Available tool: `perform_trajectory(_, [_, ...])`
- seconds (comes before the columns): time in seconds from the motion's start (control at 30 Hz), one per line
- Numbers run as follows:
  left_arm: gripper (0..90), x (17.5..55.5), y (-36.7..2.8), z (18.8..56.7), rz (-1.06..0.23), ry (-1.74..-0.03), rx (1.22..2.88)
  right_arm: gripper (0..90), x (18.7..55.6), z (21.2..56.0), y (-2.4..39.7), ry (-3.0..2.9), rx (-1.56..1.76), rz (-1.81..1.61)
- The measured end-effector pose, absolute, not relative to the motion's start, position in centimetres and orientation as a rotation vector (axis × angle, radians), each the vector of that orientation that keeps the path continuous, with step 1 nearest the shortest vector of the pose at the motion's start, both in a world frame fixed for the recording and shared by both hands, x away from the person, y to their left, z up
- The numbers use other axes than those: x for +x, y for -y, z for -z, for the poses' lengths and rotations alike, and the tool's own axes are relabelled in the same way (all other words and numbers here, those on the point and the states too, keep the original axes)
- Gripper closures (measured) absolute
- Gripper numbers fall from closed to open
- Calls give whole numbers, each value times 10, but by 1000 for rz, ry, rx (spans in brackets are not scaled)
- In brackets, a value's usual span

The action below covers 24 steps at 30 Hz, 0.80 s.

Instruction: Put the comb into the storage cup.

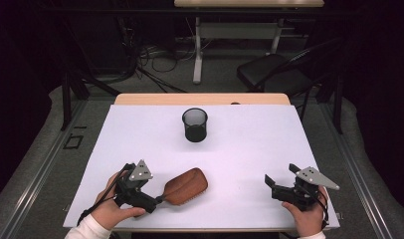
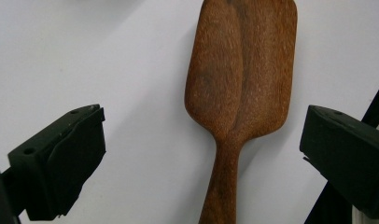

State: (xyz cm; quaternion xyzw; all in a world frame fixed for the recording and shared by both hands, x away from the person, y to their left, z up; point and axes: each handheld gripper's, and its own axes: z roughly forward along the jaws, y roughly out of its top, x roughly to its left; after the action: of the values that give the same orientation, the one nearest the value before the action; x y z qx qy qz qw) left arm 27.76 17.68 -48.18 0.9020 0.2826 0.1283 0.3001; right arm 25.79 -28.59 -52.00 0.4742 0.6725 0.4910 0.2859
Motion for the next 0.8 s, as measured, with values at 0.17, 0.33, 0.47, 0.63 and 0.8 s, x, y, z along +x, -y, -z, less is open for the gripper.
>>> perform_trajectory(0.17, [2, 277, -171, 490, -341, -741, 2445, 40, 258, 520, 286, -1798, 1267, -1313])
perform_trajectory(0.33, [2, 280, -167, 497, -314, -743, 2473, 40, 258, 519, 286, -1799, 1264, -1313])
perform_trajectory(0.47, [2, 283, -164, 502, -283, -755, 2482, 40, 257, 519, 286, -1799, 1265, -1313])
perform_trajectory(0.63, [2, 286, -162, 508, -254, -754, 2519, 40, 257, 519, 286, -1799, 1264, -1312])
perform_trajectory(0.8, [2, 287, -162, 512, -232, -761, 2540, 40, 257, 519, 286, -1799, 1264, -1313])
